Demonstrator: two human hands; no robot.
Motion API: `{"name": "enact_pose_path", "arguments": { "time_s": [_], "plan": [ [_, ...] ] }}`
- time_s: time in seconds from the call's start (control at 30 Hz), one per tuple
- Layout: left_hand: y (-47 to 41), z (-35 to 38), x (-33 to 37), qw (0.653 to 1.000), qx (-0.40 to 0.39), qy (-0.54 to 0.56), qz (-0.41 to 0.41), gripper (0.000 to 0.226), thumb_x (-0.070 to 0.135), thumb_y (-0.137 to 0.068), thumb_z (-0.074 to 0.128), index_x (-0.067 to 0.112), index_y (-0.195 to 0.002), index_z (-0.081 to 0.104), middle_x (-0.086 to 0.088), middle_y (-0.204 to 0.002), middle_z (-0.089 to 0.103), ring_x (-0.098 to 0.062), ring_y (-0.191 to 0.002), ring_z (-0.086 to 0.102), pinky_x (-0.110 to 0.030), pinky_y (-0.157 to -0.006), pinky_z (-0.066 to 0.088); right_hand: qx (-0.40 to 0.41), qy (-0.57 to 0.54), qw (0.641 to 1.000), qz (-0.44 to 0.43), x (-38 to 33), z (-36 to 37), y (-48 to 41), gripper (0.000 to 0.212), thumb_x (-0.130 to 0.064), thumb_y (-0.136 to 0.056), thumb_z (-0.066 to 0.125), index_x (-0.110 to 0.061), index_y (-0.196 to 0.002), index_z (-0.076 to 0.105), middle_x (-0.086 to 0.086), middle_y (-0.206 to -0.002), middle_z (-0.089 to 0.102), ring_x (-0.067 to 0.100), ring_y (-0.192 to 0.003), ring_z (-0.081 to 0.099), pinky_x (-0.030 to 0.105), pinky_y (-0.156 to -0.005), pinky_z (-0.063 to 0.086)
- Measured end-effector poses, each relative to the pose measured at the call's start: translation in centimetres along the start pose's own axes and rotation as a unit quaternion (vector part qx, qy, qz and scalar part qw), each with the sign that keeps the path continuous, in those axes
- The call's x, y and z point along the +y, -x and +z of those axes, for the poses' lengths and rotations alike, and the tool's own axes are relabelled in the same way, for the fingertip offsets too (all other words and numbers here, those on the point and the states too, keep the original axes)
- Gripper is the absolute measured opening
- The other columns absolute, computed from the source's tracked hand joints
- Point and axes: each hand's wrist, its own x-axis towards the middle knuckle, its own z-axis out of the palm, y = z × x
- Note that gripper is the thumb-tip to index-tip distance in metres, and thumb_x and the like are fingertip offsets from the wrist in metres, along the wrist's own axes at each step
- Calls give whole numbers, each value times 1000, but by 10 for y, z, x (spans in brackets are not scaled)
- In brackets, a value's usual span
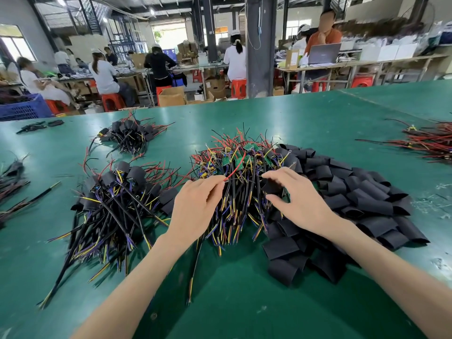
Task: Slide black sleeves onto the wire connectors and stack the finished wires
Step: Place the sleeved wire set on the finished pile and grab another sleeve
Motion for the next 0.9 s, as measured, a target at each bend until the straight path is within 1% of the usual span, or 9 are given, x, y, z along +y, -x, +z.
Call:
{"name": "enact_pose_path", "arguments": {
  "time_s": [0.2, 0.3, 0.37, 0.43, 0.53, 0.6, 0.7, 0.8, 0.9],
  "plan": [
    [0, 1, 1, 1000, 5, 30, -3, 21, 20, -93, 52, 11, -101, 69, 8, -65, 54, -11, -64, 37, -25, -68, 33, -3, 0, 1000, 1, -5, 1, 1, 40, -8, -83, 67, -15, -121, 57, -4, -106, 54, 12, -93, 52, 20, -84, 37],
    [1, 0, 4, 1000, -7, 30, 6, 20, 19, -92, 53, 10, -100, 69, 0, -68, 63, -15, -62, 47, -28, -70, 36, 2, -6, 1000, 4, -6, 2, 0, 41, -9, -82, 68, -15, -121, 57, -4, -105, 55, 9, -92, 51, 17, -85, 37],
    [2, 0, 5, 999, -22, 22, 18, 21, 19, -92, 53, 9, -100, 70, -5, -72, 67, -23, -64, 56, -24, -71, 35, 14, -24, 1000, 15, -7, 2, -1, 40, -9, -82, 69, -15, -120, 58, -6, -105, 55, 2, -92, 48, 11, -86, 35],
    [2, -1, 7, 999, -28, 15, 27, 21, 19, -92, 54, 10, -100, 70, -5, -73, 68, -23, -66, 56, -20, -70, 33, 32, -38, 998, 24, -7, 1, -1, 39, -9, -82, 70, -15, -119, 59, -7, -104, 55, -1, -91, 47, 8, -87, 35],
    [1, -3, 8, 998, -34, -2, 55, 19, 16, -90, 56, 10, -99, 71, -2, -73, 68, -14, -67, 52, -20, -69, 33, 67, -41, 997, 16, -9, 0, -2, 39, -5, -81, 70, -12, -118, 59, -5, -102, 55, 7, -89, 51, 18, -86, 41],
    [1, -3, 8, 994, -47, -34, 90, 19, 17, -91, 56, 9, -98, 72, -1, -79, 71, -21, -69, 60, -27, -69, 36, 80, -47, 996, 10, -11, -2, -2, 40, -2, -81, 69, -10, -119, 59, -6, -105, 54, 12, -92, 55, 25, -90, 43],
    [-2, -4, 6, 986, -61, -83, 132, 28, 24, -95, 47, 11, -98, 71, -1, -72, 64, -25, -67, 59, -34, -67, 36, 80, -49, 996, 3, -11, -6, -3, 41, -1, -81, 69, -10, -120, 59, -6, -107, 55, 14, -94, 56, 30, -91, 45],
    [-3, -7, 3, 978, -62, -123, 156, 29, 26, -95, 45, 13, -99, 71, 0, -67, 57, -25, -67, 56, -34, -66, 35, 72, -40, 997, -9, -12, -9, -4, 42, 0, -80, 69, -11, -119, 61, -4, -111, 58, 3, -97, 52, 16, -93, 39],
    [-3, -9, 0, 971, -62, -154, 174, 28, 25, -95, 46, 15, -99, 71, 1, -68, 55, -24, -67, 55, -31, -67, 32, 64, -33, 997, -21, -12, -10, -5, 45, 2, -78, 70, -11, -120, 62, -5, -113, 59, 6, -105, 53, 13, -98, 35]
  ]
}}
